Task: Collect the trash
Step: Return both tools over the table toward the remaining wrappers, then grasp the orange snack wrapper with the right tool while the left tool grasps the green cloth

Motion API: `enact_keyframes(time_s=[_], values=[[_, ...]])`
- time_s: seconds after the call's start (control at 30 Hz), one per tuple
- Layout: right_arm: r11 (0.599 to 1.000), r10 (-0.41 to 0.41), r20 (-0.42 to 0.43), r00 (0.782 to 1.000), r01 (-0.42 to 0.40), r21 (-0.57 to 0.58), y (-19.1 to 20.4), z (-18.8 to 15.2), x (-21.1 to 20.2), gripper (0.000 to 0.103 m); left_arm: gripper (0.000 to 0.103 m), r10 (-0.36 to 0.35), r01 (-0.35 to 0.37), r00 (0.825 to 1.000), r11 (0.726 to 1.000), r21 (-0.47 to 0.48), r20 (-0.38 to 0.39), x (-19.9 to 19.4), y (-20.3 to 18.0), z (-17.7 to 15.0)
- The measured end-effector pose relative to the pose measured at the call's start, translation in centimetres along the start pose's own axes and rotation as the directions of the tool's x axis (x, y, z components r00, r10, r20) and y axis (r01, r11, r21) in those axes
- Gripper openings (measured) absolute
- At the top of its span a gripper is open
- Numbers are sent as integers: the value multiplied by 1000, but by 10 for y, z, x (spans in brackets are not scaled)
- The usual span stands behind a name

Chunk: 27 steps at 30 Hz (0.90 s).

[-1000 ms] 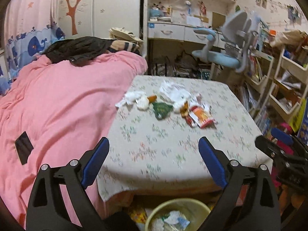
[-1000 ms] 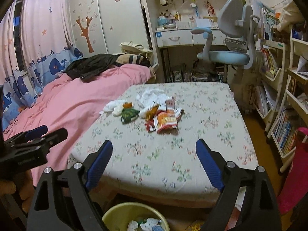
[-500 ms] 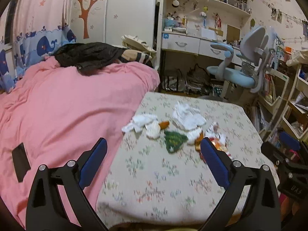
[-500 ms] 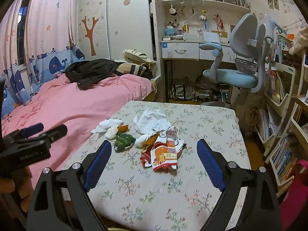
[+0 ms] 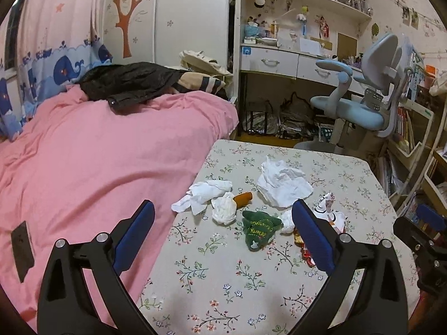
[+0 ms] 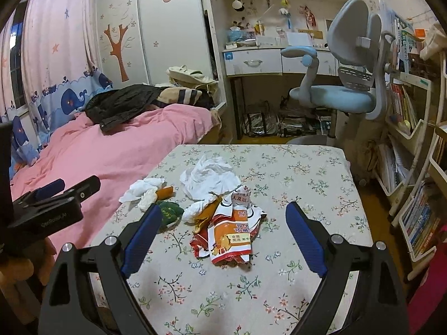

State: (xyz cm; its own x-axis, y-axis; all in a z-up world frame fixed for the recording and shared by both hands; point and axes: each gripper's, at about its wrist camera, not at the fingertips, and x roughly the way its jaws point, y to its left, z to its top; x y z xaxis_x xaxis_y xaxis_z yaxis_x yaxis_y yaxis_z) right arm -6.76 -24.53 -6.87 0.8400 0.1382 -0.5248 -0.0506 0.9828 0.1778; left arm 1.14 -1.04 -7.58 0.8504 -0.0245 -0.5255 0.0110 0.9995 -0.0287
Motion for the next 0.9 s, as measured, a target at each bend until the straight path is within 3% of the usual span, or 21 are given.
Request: enact_keyframes(time_s=[0.43, 0.6, 0.77, 0.9], values=[[1000, 4, -67, 998, -3, 6, -2, -3, 18, 87, 95, 10, -10, 1000, 1000, -3, -19, 10, 3, 0], [1000, -3, -149, 989, 7, 23, -7, -9, 36, 87, 95, 3, -5, 996, 999, -34, -87, 29, 15, 1], [999, -20, -213, 977, 27, 30, -14, -15, 51, 87, 95, 16, -39, 990, 985, -168, -139, 53, 49, 6], [1000, -21, -245, 969, 26, 14, -13, -18, 59, 87, 95, 18, -43, 983, 989, -139, -181, 68, 48, 3]])
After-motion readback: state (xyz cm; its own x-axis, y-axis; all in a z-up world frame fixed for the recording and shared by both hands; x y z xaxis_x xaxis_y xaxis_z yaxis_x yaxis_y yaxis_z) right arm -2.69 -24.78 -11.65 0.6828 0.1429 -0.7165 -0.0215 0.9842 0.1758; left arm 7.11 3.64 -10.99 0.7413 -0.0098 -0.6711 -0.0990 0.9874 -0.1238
